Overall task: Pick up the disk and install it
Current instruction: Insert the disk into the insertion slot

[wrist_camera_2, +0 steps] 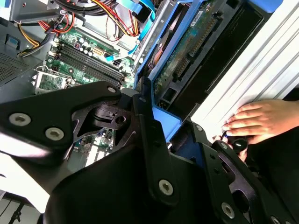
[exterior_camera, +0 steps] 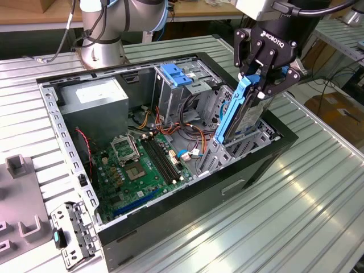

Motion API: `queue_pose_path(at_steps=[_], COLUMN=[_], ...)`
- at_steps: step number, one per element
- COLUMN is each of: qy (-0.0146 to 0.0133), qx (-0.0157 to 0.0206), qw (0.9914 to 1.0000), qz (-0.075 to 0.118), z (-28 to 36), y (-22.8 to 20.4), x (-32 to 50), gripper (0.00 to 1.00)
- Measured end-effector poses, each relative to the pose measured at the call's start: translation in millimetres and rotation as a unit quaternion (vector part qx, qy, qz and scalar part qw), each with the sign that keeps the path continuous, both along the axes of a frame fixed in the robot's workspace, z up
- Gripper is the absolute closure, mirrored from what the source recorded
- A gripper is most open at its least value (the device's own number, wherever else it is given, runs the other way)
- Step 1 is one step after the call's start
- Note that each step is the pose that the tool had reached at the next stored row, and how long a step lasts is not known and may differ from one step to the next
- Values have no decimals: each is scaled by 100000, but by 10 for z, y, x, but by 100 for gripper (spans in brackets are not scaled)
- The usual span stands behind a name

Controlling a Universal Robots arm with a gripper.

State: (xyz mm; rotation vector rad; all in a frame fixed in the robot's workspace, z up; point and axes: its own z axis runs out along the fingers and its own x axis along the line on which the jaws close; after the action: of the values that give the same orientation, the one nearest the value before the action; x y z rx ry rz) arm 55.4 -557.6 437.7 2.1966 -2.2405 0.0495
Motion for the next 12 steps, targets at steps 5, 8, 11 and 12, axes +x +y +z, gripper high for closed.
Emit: queue_pose_path(at_steps=[5, 8, 11, 12], qy=[1, 0, 0, 1], qx=[1, 6, 6, -2], qw=[100000, 100000, 100000, 100000], qz=[-2, -1, 0, 0], z=[-1, -17, -76, -107], y=[0, 0, 0, 0], x=[0, 0, 0, 0], gripper=[64, 64, 64, 64])
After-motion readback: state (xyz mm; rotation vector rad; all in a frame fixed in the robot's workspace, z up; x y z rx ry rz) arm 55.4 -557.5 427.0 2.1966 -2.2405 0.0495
